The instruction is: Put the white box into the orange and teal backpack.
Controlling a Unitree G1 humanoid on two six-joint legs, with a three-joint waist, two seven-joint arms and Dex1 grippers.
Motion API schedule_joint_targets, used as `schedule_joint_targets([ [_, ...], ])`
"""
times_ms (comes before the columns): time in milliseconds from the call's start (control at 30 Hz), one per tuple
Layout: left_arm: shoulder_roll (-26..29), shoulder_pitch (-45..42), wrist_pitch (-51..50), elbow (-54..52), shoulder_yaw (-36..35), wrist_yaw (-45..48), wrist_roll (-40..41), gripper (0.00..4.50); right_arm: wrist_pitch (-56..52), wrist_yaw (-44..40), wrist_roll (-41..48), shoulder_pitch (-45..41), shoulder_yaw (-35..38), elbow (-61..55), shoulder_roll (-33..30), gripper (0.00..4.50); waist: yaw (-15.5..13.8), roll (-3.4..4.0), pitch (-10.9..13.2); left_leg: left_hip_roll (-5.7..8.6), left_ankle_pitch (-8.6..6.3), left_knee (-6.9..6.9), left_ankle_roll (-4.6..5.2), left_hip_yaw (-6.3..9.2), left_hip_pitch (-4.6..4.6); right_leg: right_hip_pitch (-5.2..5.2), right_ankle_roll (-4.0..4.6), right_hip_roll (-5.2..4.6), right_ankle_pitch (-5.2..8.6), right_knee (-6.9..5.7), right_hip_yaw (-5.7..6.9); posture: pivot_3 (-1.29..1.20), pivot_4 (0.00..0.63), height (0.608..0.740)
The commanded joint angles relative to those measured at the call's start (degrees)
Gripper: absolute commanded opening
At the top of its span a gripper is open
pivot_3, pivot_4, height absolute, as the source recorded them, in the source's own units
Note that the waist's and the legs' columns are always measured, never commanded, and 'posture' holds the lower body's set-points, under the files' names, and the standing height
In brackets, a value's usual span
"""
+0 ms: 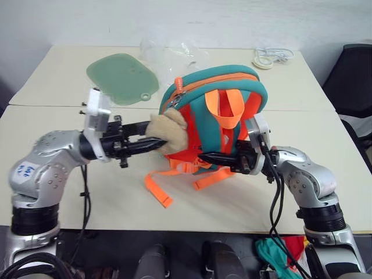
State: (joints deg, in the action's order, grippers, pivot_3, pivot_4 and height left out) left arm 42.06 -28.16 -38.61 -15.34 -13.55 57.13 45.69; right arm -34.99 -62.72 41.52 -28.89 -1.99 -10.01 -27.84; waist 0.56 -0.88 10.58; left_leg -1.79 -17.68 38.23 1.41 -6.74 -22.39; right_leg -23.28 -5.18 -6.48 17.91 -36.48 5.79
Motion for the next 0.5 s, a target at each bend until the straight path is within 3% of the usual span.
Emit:
schedule_joint_targets([
  [33,3.0,-0.4,2.1,5.1,-5.7,-0.5,-0.9,1.04,0.9,1.0,0.6,0.1,1.2,-1.8,0.6,0.68,0.0,0.00,0.0,0.01,0.00,0.00,0.00,-0.01,0.01,0.00,0.00,-0.01,0.00,-0.01,-0.01,0.00,0.150,0.740],
  [200,5.9,1.9,4.6,12.2,-6.2,0.1,-4.9,0.87,0.8,4.0,1.4,1.1,2.6,-2.8,1.7,0.68,0.0,0.00,0.0,0.03,-0.01,-0.04,0.01,-0.03,-0.01,-0.03,0.00,-0.02,0.00,0.02,-0.01,0.00,0.150,0.740],
  [300,5.7,5.2,8.5,15.3,-0.2,-0.8,-12.2,0.87,0.9,5.3,1.5,1.7,3.1,-3.3,1.9,0.68,0.0,0.00,0.0,0.02,-0.01,-0.06,0.00,-0.04,0.00,-0.05,0.00,-0.03,0.00,0.01,-0.01,0.00,0.150,0.740],
  [500,-0.4,8.3,16.4,21.0,7.7,-0.9,-19.5,0.87,1.2,6.9,1.9,2.7,3.4,-4.0,2.3,0.68,-0.2,0.00,0.0,0.02,-0.02,-0.06,0.01,-0.09,0.00,-0.07,0.00,-0.03,0.00,-0.01,-0.04,0.00,0.150,0.740],
])
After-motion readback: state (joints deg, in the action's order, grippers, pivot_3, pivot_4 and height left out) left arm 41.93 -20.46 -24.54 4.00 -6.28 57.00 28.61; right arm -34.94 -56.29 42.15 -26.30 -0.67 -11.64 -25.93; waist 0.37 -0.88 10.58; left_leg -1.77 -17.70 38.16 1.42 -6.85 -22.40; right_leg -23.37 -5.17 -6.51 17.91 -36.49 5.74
